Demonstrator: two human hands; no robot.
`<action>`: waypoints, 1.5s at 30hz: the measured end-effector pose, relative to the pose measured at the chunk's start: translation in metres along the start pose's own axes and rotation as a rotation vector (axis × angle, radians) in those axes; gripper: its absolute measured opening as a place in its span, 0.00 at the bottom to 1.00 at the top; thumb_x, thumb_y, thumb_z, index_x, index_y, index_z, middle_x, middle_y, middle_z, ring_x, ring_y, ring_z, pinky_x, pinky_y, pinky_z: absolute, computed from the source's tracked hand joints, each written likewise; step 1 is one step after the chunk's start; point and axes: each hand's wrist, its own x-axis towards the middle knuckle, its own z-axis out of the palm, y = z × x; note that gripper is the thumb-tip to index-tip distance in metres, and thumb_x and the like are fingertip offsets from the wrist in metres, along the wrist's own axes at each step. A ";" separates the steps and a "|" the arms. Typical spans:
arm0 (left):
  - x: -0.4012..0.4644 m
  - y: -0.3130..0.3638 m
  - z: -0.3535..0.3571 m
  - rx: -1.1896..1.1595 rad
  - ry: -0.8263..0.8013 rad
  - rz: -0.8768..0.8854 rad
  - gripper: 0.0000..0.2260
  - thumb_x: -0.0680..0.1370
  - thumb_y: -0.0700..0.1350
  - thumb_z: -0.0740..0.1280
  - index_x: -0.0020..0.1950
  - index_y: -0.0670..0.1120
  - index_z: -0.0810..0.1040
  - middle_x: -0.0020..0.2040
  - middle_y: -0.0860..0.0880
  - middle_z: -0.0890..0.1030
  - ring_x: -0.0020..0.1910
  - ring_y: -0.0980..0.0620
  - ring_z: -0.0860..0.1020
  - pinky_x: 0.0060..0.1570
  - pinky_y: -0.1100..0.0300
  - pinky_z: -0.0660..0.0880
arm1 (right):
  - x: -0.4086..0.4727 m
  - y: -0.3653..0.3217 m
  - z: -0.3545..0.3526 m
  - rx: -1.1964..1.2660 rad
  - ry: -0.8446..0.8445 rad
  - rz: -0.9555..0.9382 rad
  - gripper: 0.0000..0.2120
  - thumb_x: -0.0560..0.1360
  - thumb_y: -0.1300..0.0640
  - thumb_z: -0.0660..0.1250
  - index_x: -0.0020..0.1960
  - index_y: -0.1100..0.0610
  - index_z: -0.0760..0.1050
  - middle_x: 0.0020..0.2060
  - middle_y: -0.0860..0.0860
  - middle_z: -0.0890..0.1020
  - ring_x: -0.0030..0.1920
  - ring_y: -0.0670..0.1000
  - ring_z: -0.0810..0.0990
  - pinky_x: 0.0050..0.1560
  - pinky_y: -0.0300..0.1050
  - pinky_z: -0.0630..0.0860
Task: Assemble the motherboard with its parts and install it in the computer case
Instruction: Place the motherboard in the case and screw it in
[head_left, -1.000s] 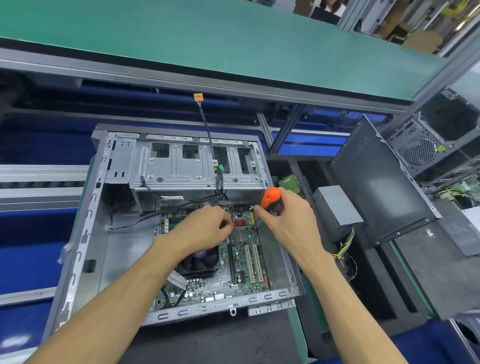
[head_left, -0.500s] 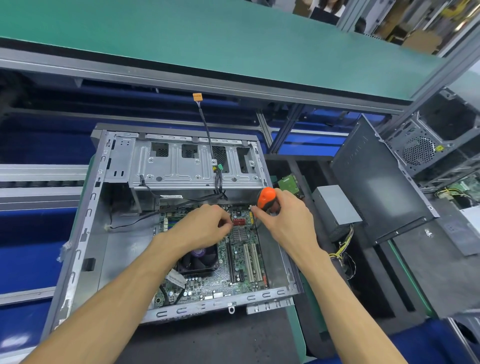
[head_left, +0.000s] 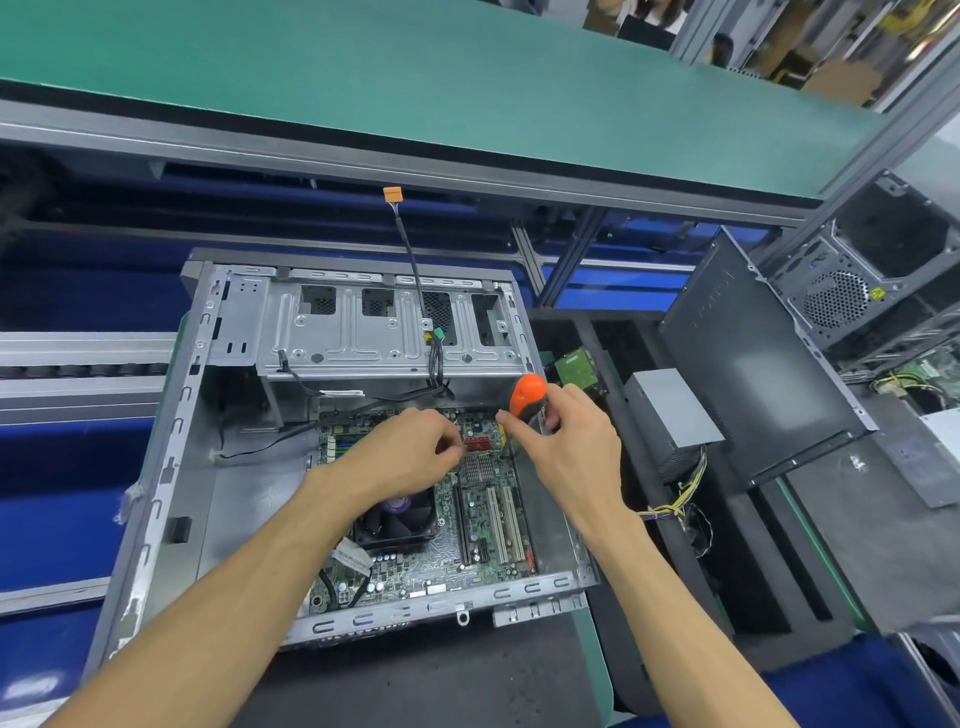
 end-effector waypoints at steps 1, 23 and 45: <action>0.000 0.000 0.000 -0.002 -0.002 0.000 0.10 0.81 0.49 0.64 0.53 0.53 0.85 0.46 0.55 0.84 0.40 0.58 0.80 0.40 0.63 0.73 | -0.001 0.000 0.000 0.002 0.003 -0.010 0.27 0.71 0.42 0.77 0.32 0.40 0.57 0.30 0.45 0.66 0.30 0.43 0.66 0.29 0.43 0.64; -0.002 0.004 -0.004 0.018 -0.026 -0.007 0.10 0.81 0.49 0.63 0.53 0.52 0.85 0.47 0.52 0.85 0.41 0.54 0.81 0.45 0.54 0.80 | -0.002 0.001 0.000 -0.066 -0.040 -0.031 0.24 0.72 0.40 0.74 0.33 0.44 0.61 0.29 0.45 0.67 0.33 0.45 0.67 0.30 0.42 0.61; -0.003 0.054 -0.018 -0.297 0.410 0.196 0.16 0.76 0.68 0.62 0.49 0.56 0.71 0.37 0.54 0.76 0.35 0.56 0.75 0.36 0.57 0.75 | 0.004 0.000 0.002 -0.089 -0.091 0.032 0.17 0.71 0.44 0.75 0.42 0.52 0.69 0.34 0.46 0.75 0.39 0.51 0.73 0.34 0.47 0.68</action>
